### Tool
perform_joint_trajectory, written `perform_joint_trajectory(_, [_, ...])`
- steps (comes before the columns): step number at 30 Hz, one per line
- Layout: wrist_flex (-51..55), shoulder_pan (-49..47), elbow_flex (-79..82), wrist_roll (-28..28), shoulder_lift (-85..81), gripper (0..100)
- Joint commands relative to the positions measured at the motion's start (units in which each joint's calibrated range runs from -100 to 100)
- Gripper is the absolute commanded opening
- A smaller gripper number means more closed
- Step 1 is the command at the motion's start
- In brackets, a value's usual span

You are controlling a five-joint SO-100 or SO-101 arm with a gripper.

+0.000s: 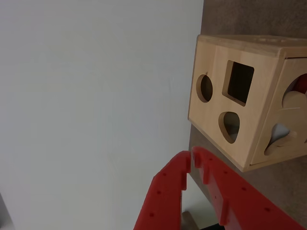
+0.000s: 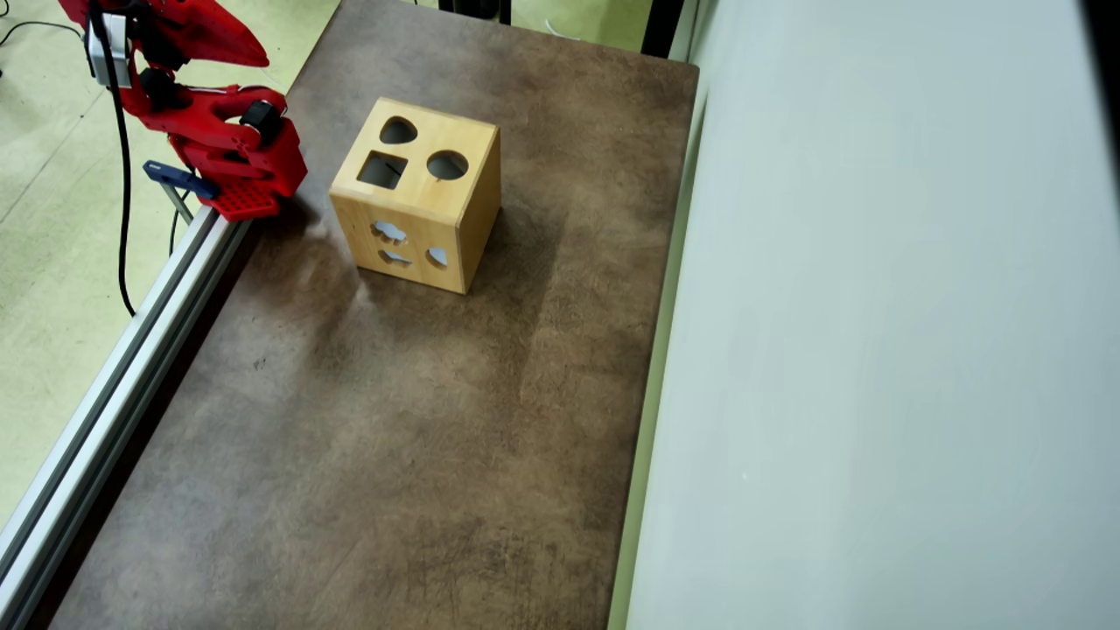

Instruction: Pick and place the red cube on the square hole

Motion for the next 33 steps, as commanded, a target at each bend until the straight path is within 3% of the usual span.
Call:
perform_joint_trajectory(1, [0.17, -0.52, 0.03, 0.29, 0.01, 1])
perform_joint_trajectory(33, [0.17, -0.45, 0.03, -0.20, 0.09, 1])
